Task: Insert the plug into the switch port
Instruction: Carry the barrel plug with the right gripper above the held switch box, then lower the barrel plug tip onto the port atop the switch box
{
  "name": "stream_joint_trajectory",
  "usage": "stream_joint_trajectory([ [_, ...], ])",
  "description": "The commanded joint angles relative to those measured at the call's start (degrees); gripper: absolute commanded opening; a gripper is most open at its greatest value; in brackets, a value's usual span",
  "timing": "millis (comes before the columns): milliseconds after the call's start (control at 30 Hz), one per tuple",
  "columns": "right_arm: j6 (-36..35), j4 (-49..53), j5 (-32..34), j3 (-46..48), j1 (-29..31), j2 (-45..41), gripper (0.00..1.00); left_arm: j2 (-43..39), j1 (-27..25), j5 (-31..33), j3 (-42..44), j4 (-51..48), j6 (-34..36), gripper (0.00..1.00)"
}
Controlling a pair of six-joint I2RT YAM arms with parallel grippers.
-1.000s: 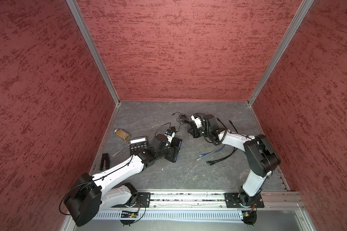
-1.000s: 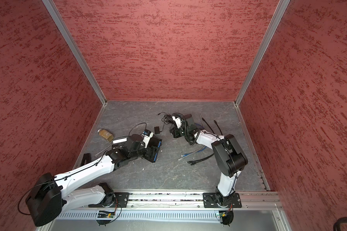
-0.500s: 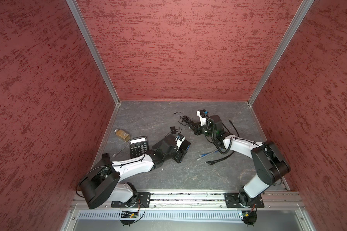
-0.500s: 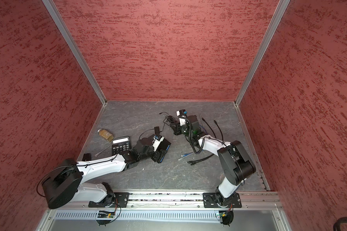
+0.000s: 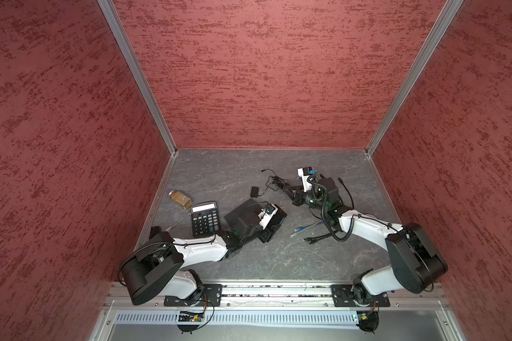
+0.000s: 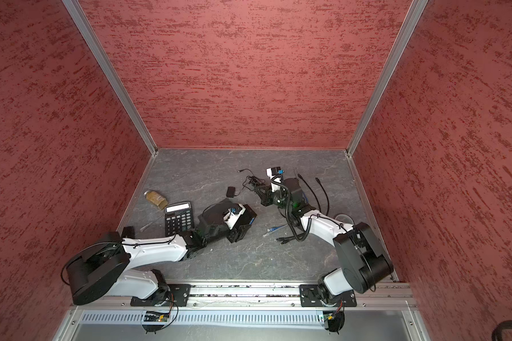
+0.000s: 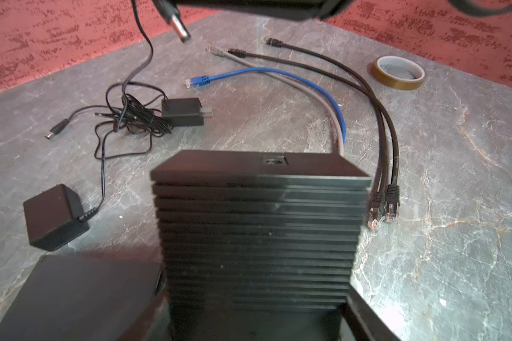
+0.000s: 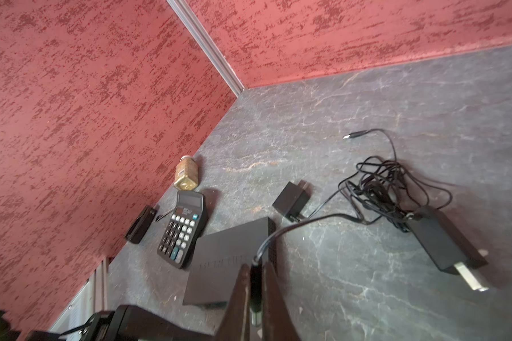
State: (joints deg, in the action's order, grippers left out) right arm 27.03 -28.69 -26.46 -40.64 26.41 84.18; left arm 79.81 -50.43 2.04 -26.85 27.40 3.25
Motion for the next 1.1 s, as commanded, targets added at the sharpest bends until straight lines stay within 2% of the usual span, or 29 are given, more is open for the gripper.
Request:
stream_joint_trajectory([
  [0, 2.41, -5.10, -1.83, 1.46, 0.07, -2.81, 0.00, 1.18, -0.49, 0.30, 0.87, 9.34, 2.45, 0.52],
  [267, 4.52, -11.93, -3.77, 6.06, 0.46, -4.46, 0.00, 5.79, -1.28, 1.11, 3.49, 21.02, 5.65, 0.53],
  [500, 2.63, -13.15, -4.70, 8.35, 0.74, -4.64, 0.00, 10.13, -1.18, 0.51, 2.79, 27.67, 7.00, 0.52],
  [767, 1.56, -15.27, -4.51, 11.05, 0.70, -6.12, 0.00, 13.01, -1.15, 1.60, 2.15, 31.37, 6.84, 0.52],
  [1067, 2.83, -20.96, -4.94, 14.66, 0.74, -8.55, 0.00, 13.55, -0.88, 2.18, 1.64, 31.30, 4.27, 0.52],
])
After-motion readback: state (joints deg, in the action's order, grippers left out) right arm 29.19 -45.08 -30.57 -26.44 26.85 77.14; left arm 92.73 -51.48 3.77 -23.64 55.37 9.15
